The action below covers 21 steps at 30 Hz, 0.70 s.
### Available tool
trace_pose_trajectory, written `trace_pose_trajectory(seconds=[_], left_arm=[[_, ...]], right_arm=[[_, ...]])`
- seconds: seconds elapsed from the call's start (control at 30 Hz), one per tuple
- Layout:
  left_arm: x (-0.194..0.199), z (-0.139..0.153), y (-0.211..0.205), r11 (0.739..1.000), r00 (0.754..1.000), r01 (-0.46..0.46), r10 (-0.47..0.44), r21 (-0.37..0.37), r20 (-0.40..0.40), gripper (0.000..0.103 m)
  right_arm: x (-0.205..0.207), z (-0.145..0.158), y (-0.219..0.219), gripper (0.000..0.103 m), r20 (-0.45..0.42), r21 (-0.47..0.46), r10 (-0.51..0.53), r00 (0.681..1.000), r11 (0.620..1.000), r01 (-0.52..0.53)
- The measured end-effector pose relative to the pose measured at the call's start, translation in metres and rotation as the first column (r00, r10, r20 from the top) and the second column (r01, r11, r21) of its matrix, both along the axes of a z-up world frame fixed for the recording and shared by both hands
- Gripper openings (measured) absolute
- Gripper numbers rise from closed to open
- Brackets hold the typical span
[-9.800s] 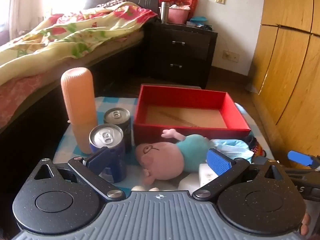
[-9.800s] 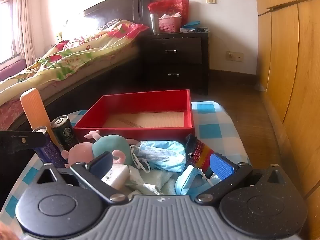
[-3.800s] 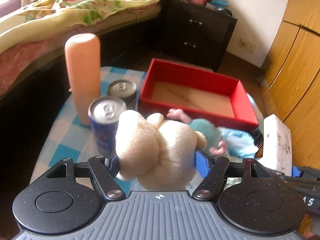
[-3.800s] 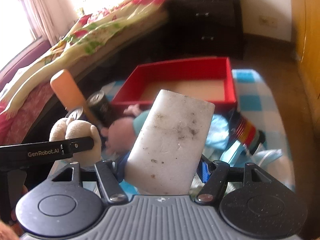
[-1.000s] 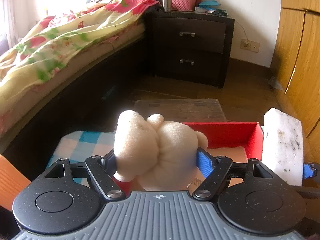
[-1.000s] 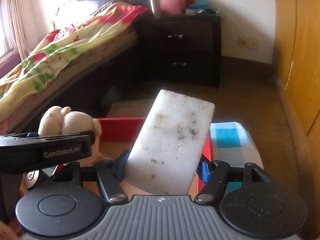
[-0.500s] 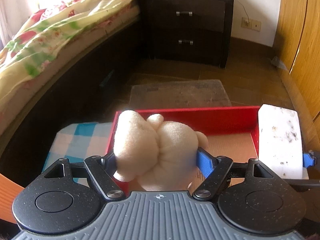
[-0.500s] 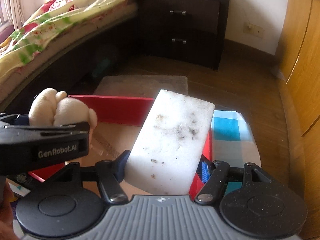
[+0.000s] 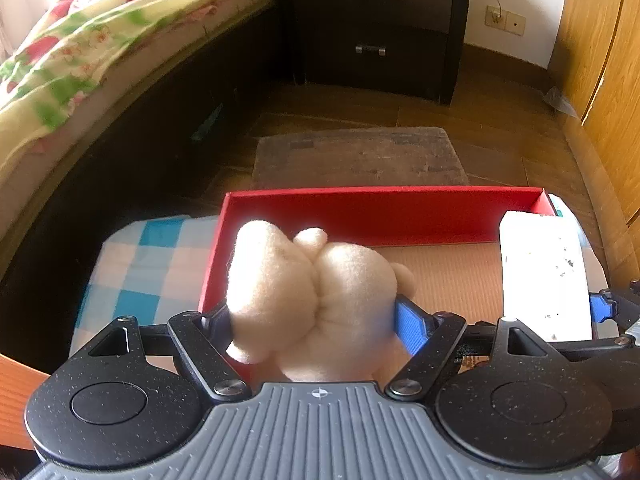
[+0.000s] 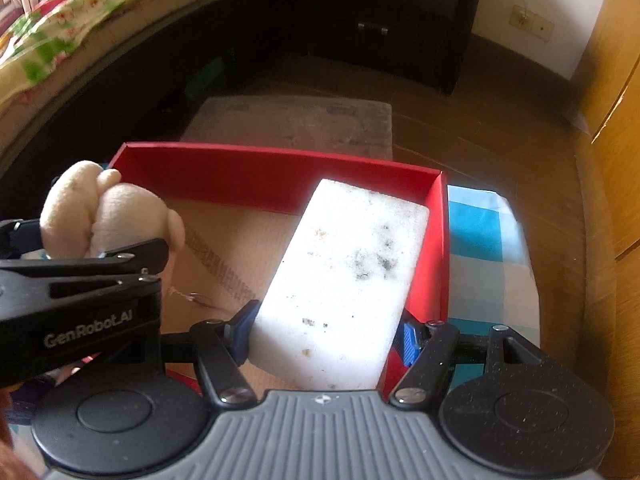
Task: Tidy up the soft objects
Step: 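Open right tool to drop the sponge while left tool releases the plush into the box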
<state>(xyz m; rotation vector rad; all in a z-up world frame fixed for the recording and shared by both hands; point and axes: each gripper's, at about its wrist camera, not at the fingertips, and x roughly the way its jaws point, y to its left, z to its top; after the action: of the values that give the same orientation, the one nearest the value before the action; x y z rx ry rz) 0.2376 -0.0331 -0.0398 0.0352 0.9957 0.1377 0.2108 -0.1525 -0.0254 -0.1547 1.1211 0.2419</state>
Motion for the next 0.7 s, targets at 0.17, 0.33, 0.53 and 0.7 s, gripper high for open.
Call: trace_pose_trajectory(seconds=[0.17, 0.33, 0.53, 0.7], left_arm=[[0.004, -0.004, -0.003, 1.000, 1.000, 0.011, -0.011, 0.018, -0.029, 0.082], [0.004, -0.008, -0.003, 1.000, 0.998, 0.012, -0.012, -0.003, -0.056, 0.086], [0.001, -0.002, -0.006, 1.000, 0.999, 0.018, -0.017, 0.024, -0.047, 0.092], [-0.005, 0.009, -0.009, 0.999, 0.999, 0.026, -0.025, 0.036, -0.030, 0.097]], right_arm=[[0.004, -0.007, 0.001, 0.049, -0.034, -0.026, 0.002, 0.999, 1.000, -0.003], [0.003, -0.012, 0.000, 0.058, -0.051, -0.023, -0.003, 0.999, 1.000, 0.002], [0.000, -0.009, -0.002, 0.061, -0.042, -0.028, -0.009, 0.999, 1.000, 0.008], [-0.004, 0.000, -0.008, 0.061, -0.032, -0.016, -0.028, 0.999, 0.999, 0.027]])
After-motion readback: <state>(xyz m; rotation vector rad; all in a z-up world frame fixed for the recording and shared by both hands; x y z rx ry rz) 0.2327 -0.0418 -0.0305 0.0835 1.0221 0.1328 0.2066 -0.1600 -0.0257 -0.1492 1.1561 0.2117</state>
